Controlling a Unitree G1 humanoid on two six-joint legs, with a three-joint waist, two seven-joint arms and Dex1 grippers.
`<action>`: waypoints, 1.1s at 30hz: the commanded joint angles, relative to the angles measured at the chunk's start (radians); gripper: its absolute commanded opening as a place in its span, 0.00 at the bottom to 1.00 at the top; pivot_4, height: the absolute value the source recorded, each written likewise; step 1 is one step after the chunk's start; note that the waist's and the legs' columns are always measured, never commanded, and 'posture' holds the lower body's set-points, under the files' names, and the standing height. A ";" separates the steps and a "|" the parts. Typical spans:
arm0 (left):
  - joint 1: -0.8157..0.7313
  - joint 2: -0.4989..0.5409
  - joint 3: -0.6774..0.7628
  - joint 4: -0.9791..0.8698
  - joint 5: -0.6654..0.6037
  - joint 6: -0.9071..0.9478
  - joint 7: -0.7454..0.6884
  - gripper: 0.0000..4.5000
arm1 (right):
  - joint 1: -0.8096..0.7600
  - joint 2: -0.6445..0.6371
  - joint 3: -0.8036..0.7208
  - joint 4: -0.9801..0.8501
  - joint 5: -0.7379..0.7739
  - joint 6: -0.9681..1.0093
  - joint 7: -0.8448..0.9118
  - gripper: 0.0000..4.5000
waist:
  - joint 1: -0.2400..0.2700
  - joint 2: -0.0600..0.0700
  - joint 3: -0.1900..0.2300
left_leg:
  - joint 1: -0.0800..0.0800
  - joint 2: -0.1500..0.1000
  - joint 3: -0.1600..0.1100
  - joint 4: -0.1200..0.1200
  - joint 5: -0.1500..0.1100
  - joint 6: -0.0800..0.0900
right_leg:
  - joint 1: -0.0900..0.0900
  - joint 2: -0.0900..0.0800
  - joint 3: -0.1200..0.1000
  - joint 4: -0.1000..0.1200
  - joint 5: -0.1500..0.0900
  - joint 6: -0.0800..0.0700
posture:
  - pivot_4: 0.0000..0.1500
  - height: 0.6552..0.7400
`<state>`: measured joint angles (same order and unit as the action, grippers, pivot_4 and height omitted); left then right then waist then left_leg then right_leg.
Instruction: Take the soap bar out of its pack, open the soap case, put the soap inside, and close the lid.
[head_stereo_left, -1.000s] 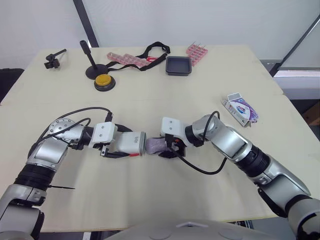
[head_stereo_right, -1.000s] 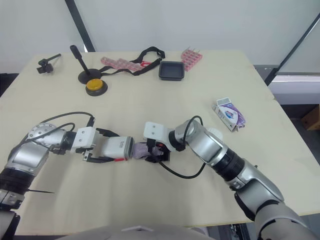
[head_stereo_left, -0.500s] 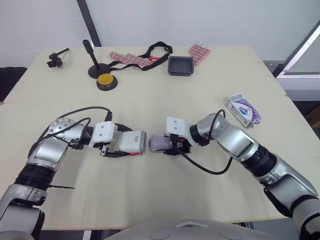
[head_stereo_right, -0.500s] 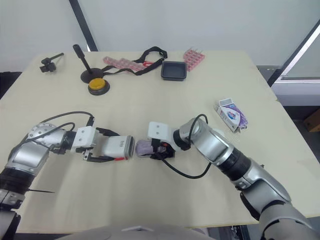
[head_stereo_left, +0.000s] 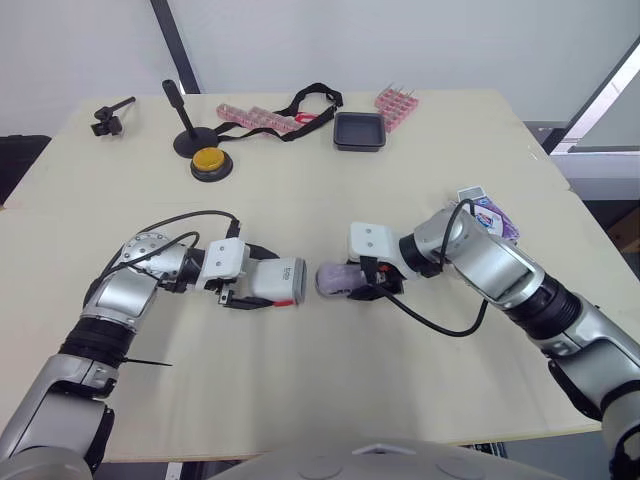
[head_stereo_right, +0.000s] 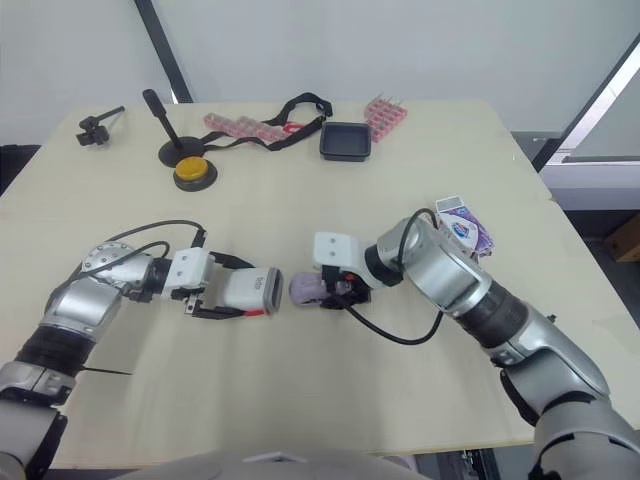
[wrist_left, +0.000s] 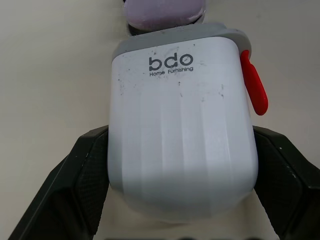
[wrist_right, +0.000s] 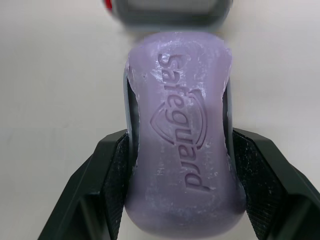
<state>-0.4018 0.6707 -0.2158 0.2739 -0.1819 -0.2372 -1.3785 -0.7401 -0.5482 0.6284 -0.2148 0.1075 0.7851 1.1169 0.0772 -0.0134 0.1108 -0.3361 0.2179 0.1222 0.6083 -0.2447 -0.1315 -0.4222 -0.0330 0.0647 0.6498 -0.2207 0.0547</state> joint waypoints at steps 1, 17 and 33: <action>-0.018 -0.002 0.013 -0.010 -0.010 0.009 0.000 0.77 | -0.028 0.003 -0.009 -0.001 -0.014 -0.016 -0.004 0.57 | 0.002 0.000 0.000 | 0.000 0.000 0.000 0.000 0.000 0.000 | 0.000 0.000 0.000 0.000 0.000 0.000 | 1.00 0.87; -0.040 -0.043 0.012 0.002 -0.004 0.028 0.024 0.77 | -0.056 0.072 0.033 0.027 -0.054 -0.016 -0.015 0.57 | 0.001 0.000 0.000 | 0.000 0.000 0.000 0.000 0.000 0.000 | 0.000 0.000 0.000 0.000 0.000 0.000 | 1.00 0.87; -0.044 -0.090 0.011 -0.015 0.006 0.039 0.053 0.77 | -0.083 0.096 0.049 0.043 -0.074 0.048 -0.005 0.57 | 0.001 0.000 0.000 | -0.001 0.000 0.000 0.000 0.000 0.000 | 0.000 0.000 0.000 0.001 0.000 0.000 | 1.00 0.87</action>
<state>-0.4291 0.5860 -0.2169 0.2965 -0.1572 -0.1869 -1.3340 -0.7991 -0.4548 0.6757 -0.1467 0.0321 0.8382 1.1057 0.0785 -0.0134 0.1108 -0.3367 0.2179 0.1222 0.6083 -0.2446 -0.1314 -0.4222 -0.0331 0.0644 0.6507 -0.2203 0.0542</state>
